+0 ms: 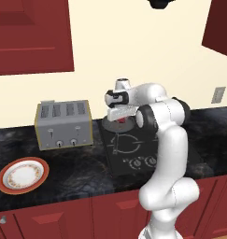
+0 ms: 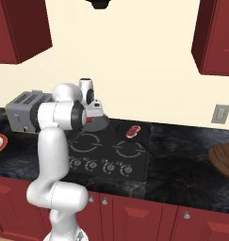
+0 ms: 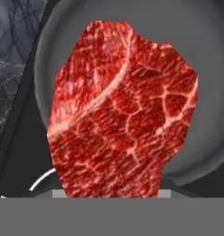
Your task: Place one of the steaks on the plate and the other in the bowl. Then place the bowl in the fridge.
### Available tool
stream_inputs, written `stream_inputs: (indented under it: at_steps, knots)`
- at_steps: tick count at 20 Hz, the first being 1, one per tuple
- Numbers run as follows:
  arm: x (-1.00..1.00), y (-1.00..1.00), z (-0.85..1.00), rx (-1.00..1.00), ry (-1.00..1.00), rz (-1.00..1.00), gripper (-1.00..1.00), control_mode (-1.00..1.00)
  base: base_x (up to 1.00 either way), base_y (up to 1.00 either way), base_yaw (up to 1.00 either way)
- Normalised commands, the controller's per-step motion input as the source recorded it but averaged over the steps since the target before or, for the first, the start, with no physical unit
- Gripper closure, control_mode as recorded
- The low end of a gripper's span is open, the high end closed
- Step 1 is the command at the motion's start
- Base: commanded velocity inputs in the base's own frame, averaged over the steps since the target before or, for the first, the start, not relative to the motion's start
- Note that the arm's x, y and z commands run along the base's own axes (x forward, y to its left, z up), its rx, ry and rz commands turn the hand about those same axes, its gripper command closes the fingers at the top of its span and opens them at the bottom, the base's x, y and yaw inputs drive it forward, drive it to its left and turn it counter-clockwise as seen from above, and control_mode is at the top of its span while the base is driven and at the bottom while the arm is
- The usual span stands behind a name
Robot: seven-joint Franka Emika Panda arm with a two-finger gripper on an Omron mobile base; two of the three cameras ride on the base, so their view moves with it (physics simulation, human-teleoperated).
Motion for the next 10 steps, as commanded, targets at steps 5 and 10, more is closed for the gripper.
stream_inputs:
  at_steps: [5, 10]
  knots:
    - [-1.0, -0.2, 0.62, 0.09, -0.05, -0.16, 1.0, -1.0, 0.0, 0.0, 0.0]
    - [-1.0, -0.09, 0.76, 0.02, -0.02, -0.11, 1.0, -1.0, 0.0, 0.0, 0.0]
